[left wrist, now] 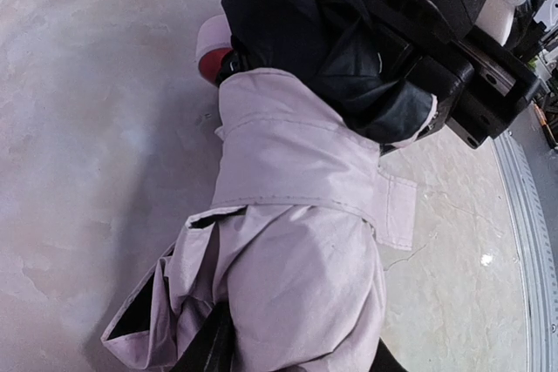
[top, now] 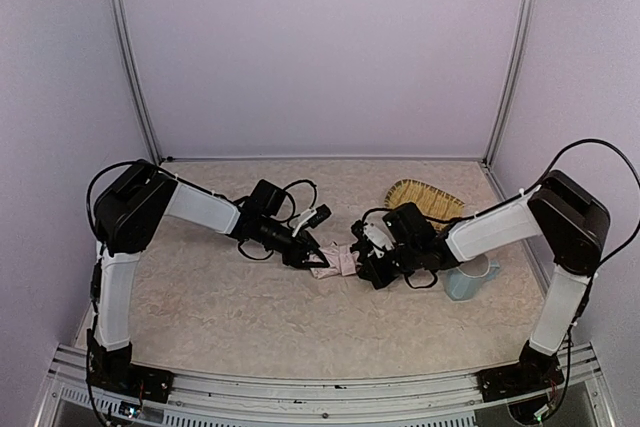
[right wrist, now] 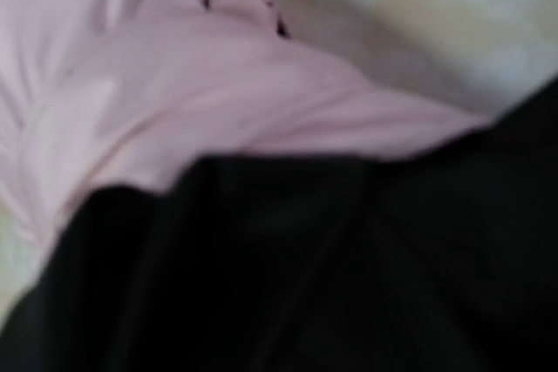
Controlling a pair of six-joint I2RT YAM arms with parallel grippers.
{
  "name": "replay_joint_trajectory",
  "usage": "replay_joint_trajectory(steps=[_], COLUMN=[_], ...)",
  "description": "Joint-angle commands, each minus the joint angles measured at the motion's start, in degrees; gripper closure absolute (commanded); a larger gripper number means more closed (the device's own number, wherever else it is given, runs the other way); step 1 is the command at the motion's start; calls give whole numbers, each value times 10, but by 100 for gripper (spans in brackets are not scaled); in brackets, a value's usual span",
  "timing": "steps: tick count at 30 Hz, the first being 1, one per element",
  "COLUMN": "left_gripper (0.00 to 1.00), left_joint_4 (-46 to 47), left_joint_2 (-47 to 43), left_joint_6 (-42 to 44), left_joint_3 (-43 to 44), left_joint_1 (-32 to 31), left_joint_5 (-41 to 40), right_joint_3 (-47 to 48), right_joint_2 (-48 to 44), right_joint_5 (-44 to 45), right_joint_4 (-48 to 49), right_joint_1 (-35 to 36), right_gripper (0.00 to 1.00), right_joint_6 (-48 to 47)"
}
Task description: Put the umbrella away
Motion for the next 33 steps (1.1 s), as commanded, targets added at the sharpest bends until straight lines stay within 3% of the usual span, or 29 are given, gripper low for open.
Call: replay_joint_trajectory(steps=[1, 3, 6, 9, 10, 12, 13, 16, 22, 26, 30, 33], left_gripper=[100, 100, 100, 100, 100, 100, 100, 100, 100, 100, 100, 100], left_joint_4=[-136, -136, -152, -182, -188, -203, -211, -234, -273, -282, -289, -293], left_joint_2=[66, 59, 57, 64, 65, 65, 65, 72, 83, 81, 86, 89], left_joint_6=[7, 14, 29, 45, 48, 64, 72, 92, 114, 123, 126, 130], left_joint_3=[-36, -36, -25, -3, 2, 6, 9, 21, 50, 54, 60, 64], left_joint_1=[10, 11, 10, 11, 10, 10, 10, 8, -2, -3, -2, -3], left_joint_5=[-131, -129, -123, -111, -106, -84, -72, -55, -59, -56, -54, -52], right_joint_3=[-32, -39, 21, 132, 163, 219, 242, 282, 338, 371, 350, 324], right_joint_2=[-28, -78, -139, -145, -140, -117, -104, -60, 27, 77, 108, 129], right_joint_5=[11, -25, -119, -99, -90, -65, -30, 49, 70, 105, 115, 151], right_joint_4=[13, -7, -127, -272, -313, -376, -396, -419, -428, -421, -379, -355], right_joint_1=[18, 40, 43, 42, 38, 32, 32, 37, 48, 48, 50, 57], right_gripper=[100, 100, 80, 60, 49, 10, 1, 0, 6, 13, 19, 29], right_joint_6=[-52, -96, -144, -199, -219, -269, -287, -359, -503, -530, -538, -539])
